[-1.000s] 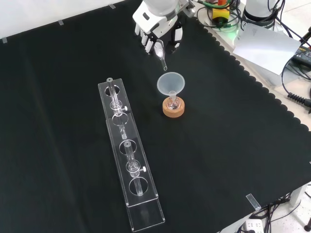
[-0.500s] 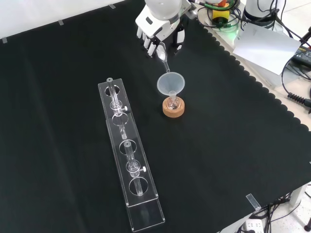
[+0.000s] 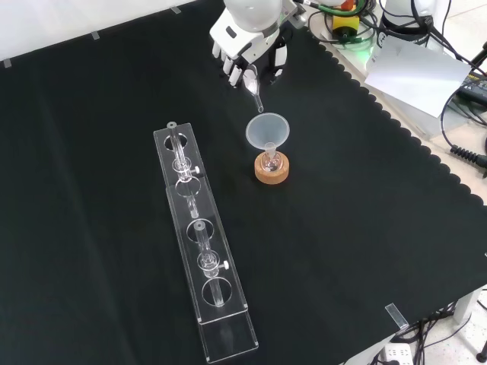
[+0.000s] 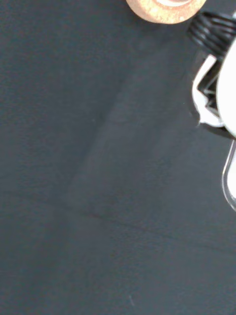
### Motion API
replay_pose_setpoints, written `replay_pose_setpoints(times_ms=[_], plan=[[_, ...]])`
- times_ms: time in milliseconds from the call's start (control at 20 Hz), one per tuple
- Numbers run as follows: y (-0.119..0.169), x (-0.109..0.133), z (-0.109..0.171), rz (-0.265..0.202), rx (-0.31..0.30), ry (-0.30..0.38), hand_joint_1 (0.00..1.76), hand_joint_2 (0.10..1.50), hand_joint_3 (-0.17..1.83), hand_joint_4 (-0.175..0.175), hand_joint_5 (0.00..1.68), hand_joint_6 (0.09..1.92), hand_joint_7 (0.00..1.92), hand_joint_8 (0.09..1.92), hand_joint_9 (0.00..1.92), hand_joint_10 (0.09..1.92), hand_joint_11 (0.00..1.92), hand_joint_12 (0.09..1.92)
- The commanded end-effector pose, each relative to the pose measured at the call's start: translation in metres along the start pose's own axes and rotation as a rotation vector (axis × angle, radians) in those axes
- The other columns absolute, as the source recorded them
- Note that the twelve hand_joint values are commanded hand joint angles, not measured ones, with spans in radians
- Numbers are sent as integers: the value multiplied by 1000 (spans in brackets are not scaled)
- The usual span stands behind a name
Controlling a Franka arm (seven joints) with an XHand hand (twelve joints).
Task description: Pour all the NaCl from the weighing funnel into the round-bottom flask.
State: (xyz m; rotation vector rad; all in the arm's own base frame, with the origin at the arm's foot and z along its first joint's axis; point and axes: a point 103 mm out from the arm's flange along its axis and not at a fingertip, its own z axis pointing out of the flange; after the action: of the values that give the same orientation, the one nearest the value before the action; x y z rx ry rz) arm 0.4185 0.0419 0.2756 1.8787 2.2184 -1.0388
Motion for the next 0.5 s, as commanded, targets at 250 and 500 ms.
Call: replay_pose_setpoints(times_ms=[250, 500], plan=[[1, -1, 0, -9, 17, -51, 1127, 573, 845, 175, 1238, 830, 1106, 485, 1329, 128, 1092, 908], [2, 0, -1, -11, 19, -50, 1127, 573, 845, 175, 1238, 830, 1106, 483, 1330, 125, 1094, 905]])
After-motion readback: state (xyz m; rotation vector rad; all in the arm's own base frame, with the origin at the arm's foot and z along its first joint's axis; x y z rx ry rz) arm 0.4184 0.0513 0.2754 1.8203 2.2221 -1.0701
